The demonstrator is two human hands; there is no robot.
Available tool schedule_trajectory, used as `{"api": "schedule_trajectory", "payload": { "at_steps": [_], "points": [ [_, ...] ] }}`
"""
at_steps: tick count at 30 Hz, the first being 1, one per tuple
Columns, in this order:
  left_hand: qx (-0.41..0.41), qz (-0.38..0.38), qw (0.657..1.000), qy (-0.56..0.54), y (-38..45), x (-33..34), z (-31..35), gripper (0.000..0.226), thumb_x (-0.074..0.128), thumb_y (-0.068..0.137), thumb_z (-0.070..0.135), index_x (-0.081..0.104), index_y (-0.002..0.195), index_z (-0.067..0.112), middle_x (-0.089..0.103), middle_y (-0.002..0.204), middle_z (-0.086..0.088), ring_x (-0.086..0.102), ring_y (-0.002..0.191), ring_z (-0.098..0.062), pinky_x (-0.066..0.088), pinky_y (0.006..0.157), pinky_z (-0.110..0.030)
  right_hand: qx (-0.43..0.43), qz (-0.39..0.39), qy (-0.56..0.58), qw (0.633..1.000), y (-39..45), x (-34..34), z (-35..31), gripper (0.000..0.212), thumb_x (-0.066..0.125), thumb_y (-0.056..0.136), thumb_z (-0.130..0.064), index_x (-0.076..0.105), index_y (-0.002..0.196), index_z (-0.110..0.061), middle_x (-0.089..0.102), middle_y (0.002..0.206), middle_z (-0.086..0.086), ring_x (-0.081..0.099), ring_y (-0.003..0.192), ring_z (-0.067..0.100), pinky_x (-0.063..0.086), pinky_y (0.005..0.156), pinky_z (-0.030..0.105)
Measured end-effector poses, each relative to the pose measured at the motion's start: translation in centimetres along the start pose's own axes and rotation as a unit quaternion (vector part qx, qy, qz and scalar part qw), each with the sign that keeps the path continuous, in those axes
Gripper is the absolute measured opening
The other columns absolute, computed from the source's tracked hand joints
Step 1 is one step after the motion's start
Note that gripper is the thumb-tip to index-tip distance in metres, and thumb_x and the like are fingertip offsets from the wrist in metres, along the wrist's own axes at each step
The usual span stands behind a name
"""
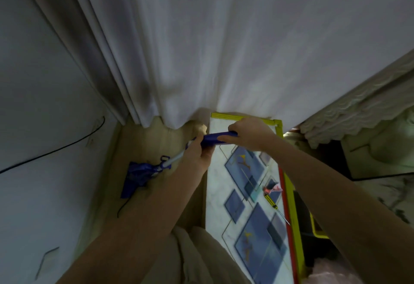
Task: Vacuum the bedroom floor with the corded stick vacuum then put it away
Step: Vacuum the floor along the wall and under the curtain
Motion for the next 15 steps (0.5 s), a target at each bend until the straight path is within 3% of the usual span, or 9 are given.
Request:
{"api": "schedule_trajectory", "payload": {
  "at_steps": [5,11,15],
  "points": [
    [0.003,-0.009,0.999,0.035,-0.3,-0.4,-1.2,0.021,0.050,0.098,0.005,0.047,0.118,0.002,0.056,0.096,-0.015,0.058,0.084,-0.024,0.058,0.056,-0.032,0.013,0.003,-0.005,1.000,-1.5,1.1,0.1,0.060,0.032,0.094,-0.066,0.065,0.086,-0.016,0.051,0.066,0.000,0.052,0.066,0.020,0.031,0.056,0.030],
    [0.044,0.055,0.996,0.047,0.2,-2.8,0.9,0.038,0.057,0.095,0.014,0.047,0.130,0.002,0.058,0.121,-0.017,0.062,0.093,-0.025,0.058,0.059,-0.035,-0.008,0.005,0.019,1.000,0.6,2.1,-2.2,0.064,0.033,0.092,-0.067,0.063,0.081,-0.011,0.048,0.061,0.000,0.049,0.058,0.019,0.027,0.048,0.028],
    [0.070,0.064,0.993,0.067,0.6,-4.9,1.9,0.026,0.053,0.098,0.017,0.050,0.121,0.005,0.057,0.113,-0.013,0.061,0.092,-0.021,0.055,0.065,-0.033,-0.033,0.007,0.025,0.999,1.2,3.6,-3.9,0.063,0.033,0.095,-0.063,0.058,0.077,-0.009,0.042,0.058,0.000,0.038,0.049,0.013,0.025,0.046,0.025]
  ]
}}
Point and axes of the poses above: each hand's wrist, its own y-axis towards the middle knuckle, its own x-axis out of the palm, z = x × y, the point moved 1 cm from there along y, towards the middle knuckle
